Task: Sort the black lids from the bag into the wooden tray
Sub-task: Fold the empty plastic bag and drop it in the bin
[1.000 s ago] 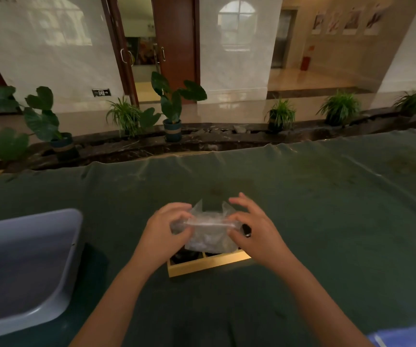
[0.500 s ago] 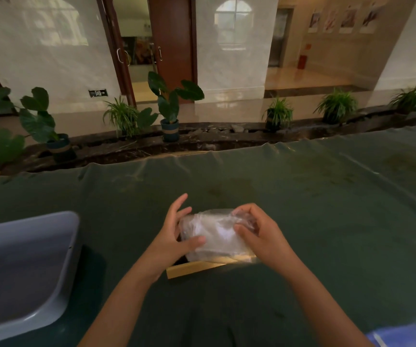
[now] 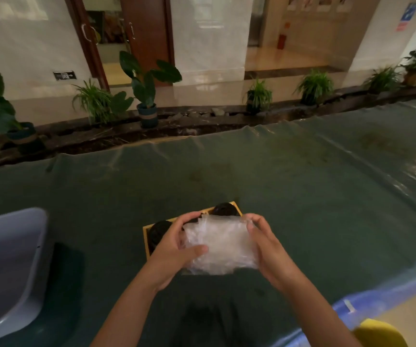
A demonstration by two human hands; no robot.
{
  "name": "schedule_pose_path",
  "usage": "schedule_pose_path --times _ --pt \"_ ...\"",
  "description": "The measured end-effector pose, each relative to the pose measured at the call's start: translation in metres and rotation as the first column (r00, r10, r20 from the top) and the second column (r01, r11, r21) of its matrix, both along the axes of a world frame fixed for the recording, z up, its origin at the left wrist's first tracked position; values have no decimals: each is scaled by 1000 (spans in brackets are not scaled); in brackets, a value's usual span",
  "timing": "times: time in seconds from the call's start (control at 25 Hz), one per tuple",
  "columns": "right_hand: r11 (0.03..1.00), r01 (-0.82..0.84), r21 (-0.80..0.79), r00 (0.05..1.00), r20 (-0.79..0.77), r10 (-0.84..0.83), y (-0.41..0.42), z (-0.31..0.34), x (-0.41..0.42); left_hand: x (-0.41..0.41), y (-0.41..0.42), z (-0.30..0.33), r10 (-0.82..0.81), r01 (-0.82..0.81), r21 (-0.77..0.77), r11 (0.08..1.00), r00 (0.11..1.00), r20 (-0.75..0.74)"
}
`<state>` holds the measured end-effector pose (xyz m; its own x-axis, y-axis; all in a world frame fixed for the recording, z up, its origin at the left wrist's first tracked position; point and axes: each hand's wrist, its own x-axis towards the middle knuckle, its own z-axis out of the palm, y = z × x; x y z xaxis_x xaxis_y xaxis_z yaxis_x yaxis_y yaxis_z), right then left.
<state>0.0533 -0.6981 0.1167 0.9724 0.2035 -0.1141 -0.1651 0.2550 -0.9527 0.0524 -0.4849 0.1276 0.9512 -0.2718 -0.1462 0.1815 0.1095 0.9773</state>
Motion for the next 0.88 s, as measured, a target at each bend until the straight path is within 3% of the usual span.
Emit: schedule_pose_path --times 0.04,0.12,0.2,0.32,0.4,0.68,0.88 --pt "997 -62 43 998 -22 63 -12 -1 -5 2 -6 -4 6 -7 50 999 1000 20" --pt "993 -107 -57 994 2 108 -37 -5 -15 7 -21 -12 -31 28 117 993 999 29" --pt "984 11 -178 999 36 -5 -60 -9 -28 10 -39 -20 -116 117 60 991 993 -25" --pt "962 207 -180 975 -40 -217 -99 -15 -45 14 -77 -29 -268 252 -107 962 948 -171" --pt "944 279 -178 949 -99 -299 -129 -21 -56 14 -109 -34 -347 328 -122 937 913 -216" --pt "859 435 -271 866 -134 -481 -281 -44 -87 23 -280 -48 -480 511 209 834 858 -182" --pt "802 507 -315 801 -171 -573 -424 -58 -96 26 -439 -74 -490 524 281 804 851 -188"
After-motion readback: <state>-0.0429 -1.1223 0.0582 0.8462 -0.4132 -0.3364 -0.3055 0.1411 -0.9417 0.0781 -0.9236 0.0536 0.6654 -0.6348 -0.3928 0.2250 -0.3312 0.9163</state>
